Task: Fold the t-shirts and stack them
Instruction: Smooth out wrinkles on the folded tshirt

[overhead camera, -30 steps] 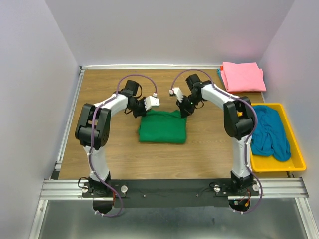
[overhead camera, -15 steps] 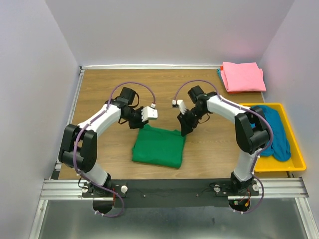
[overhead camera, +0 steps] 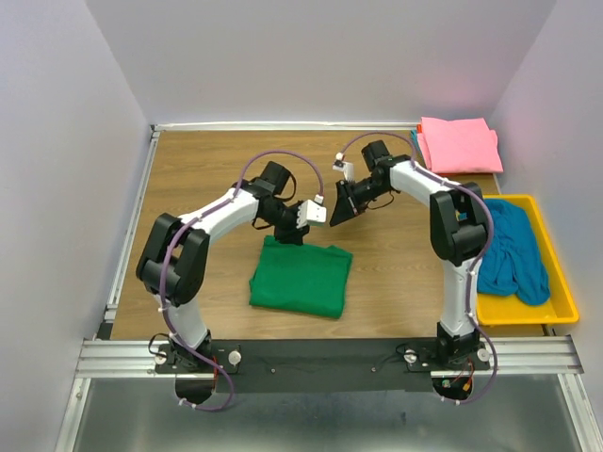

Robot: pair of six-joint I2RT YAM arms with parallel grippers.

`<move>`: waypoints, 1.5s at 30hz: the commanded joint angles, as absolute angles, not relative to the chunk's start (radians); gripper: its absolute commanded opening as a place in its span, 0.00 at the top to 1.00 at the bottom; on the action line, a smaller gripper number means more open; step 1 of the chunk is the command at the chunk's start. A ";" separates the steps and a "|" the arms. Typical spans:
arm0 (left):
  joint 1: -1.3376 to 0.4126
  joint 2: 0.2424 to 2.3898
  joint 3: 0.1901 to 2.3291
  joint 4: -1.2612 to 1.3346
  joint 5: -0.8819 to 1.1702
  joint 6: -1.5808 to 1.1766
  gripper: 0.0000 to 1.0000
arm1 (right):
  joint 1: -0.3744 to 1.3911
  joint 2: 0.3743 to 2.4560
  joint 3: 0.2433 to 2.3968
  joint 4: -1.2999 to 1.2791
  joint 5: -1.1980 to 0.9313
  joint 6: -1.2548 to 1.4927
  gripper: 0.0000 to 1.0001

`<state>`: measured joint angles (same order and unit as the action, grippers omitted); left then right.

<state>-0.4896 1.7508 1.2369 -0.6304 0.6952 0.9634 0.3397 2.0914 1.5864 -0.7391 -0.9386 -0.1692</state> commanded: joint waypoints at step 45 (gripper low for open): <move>-0.603 1.720 1.262 -0.528 0.627 0.928 1.00 | 0.500 2.384 1.502 -0.537 -1.134 0.009 0.78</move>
